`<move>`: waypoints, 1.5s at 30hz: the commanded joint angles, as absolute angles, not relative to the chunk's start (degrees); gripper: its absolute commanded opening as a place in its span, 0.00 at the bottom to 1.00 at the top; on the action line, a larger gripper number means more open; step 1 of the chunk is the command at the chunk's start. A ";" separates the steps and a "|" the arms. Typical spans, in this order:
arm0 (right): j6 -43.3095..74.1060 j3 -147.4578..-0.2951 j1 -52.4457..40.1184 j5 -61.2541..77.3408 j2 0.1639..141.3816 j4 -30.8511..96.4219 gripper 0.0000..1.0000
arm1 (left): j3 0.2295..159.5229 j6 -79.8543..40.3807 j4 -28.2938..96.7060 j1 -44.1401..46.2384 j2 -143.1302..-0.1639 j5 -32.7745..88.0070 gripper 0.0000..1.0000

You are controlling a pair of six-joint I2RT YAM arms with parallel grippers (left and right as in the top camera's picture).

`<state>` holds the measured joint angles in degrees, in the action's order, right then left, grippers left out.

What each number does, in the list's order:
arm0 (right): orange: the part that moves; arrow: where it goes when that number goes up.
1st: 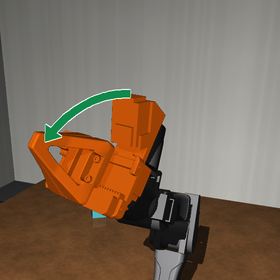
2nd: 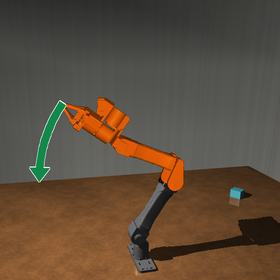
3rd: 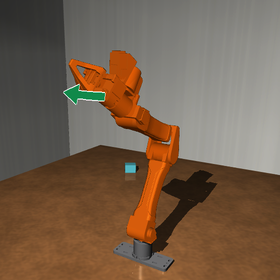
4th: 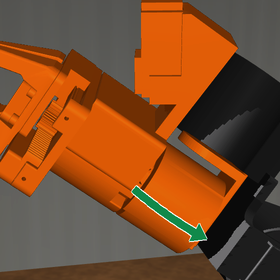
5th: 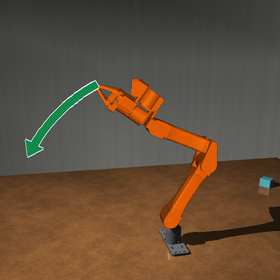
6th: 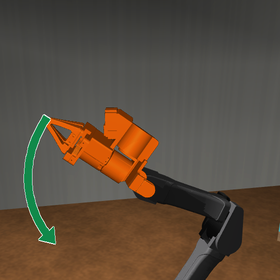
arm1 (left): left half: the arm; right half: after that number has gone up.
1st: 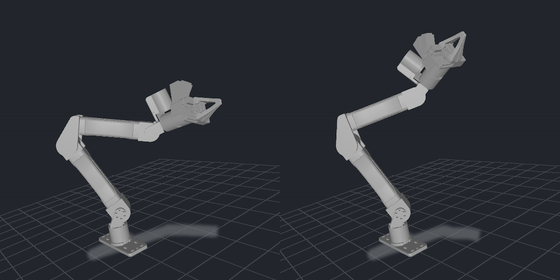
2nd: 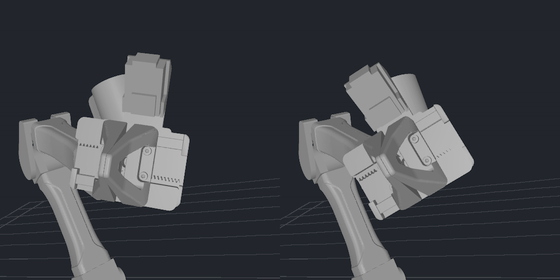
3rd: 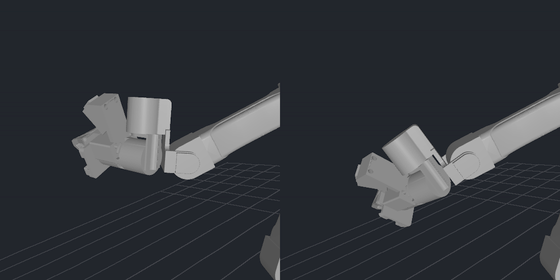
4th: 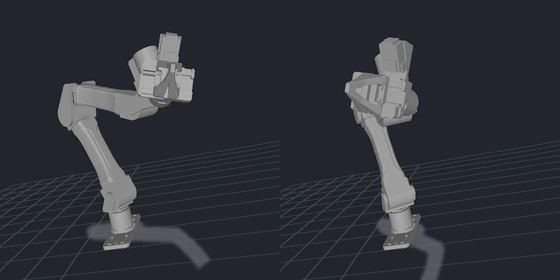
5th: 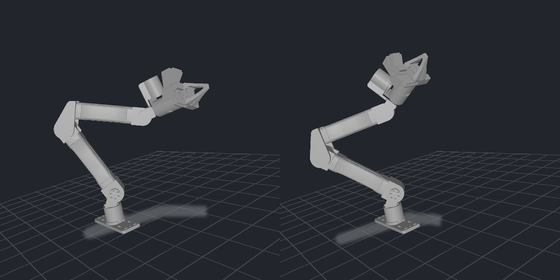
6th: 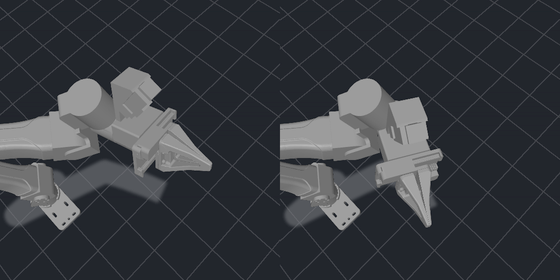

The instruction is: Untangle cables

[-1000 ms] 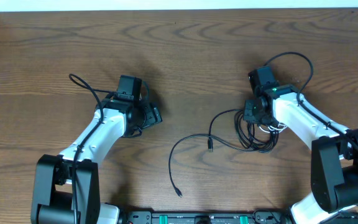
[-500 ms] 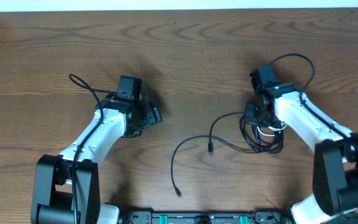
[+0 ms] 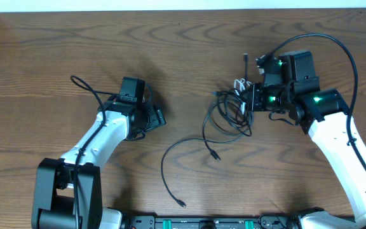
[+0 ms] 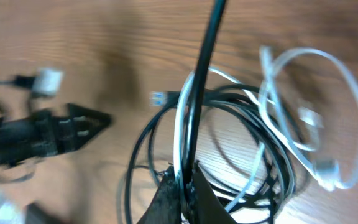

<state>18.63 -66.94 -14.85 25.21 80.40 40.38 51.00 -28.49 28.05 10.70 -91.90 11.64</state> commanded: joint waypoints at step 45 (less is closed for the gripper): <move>-14.02 -67.68 -28.71 16.60 105.14 34.50 0.31 | 50.83 -28.38 28.25 10.52 -92.20 10.87 0.82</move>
<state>-11.31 -67.33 -28.51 16.69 105.03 34.65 51.00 -28.49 28.12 10.70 -91.90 11.64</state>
